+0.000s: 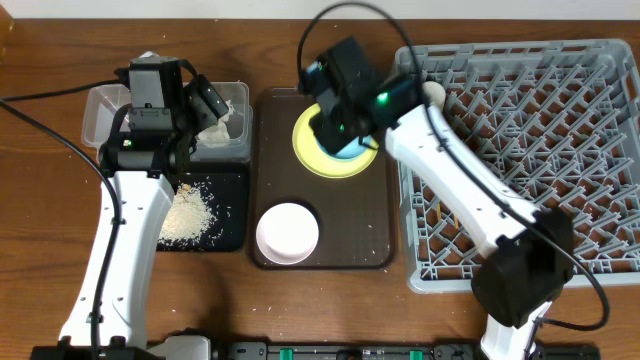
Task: Sort waste into correct bins and load items into the dishwasher rack
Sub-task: 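Move the right gripper over the blue bowl and grasp its rim, then lift the blue bowl with the right gripper into the dish rack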
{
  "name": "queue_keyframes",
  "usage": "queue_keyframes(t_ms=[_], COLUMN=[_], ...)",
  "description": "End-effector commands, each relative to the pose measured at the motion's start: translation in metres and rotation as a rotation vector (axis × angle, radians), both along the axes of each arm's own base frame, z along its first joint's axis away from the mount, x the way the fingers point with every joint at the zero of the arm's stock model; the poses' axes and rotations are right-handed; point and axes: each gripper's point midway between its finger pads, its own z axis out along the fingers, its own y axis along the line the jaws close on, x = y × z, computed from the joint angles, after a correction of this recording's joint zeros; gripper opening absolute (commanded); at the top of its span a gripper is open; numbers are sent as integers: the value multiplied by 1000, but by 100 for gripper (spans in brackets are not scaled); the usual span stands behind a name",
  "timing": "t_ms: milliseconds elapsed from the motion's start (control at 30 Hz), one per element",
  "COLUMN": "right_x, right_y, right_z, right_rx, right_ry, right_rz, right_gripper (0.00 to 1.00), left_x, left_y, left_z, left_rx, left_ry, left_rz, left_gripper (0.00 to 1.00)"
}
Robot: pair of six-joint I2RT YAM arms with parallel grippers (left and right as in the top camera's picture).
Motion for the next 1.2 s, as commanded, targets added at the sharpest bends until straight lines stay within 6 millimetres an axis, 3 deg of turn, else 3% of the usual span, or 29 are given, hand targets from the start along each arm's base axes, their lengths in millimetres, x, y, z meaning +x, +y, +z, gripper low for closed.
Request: queue_keyframes(t_ms=[0, 200, 433, 533, 600, 700, 833, 933, 1033, 1167], right_x=[-1, 9, 9, 7, 7, 8, 8, 8, 8, 6], right_y=[-2, 4, 4, 3, 3, 3, 4, 3, 3, -1], right_z=[-32, -78, -119, -133, -136, -134, -131, -118, -89, -37], right_rx=[-27, 3, -8, -25, -27, -24, -20, -8, 17, 54], right_ry=[-3, -57, -41, -19, -16, -20, -24, -33, -49, -96], right_rz=[-10, -16, -15, -15, -15, -15, -15, -23, -39, -42], right_gripper=[40, 46, 44, 37, 23, 3, 1, 1, 1, 1], left_x=[3, 3, 3, 3, 3, 3, 3, 3, 3, 3], left_y=[3, 3, 3, 3, 3, 3, 3, 3, 3, 3], left_z=[4, 4, 4, 4, 4, 4, 4, 4, 4, 4], left_rx=[6, 5, 6, 6, 6, 6, 6, 6, 6, 6], left_ry=[-10, -10, -10, -10, -10, -10, -10, -10, -10, -10], left_rz=[7, 7, 7, 7, 7, 7, 7, 7, 7, 7], left_gripper=[95, 95, 95, 95, 95, 95, 95, 95, 95, 95])
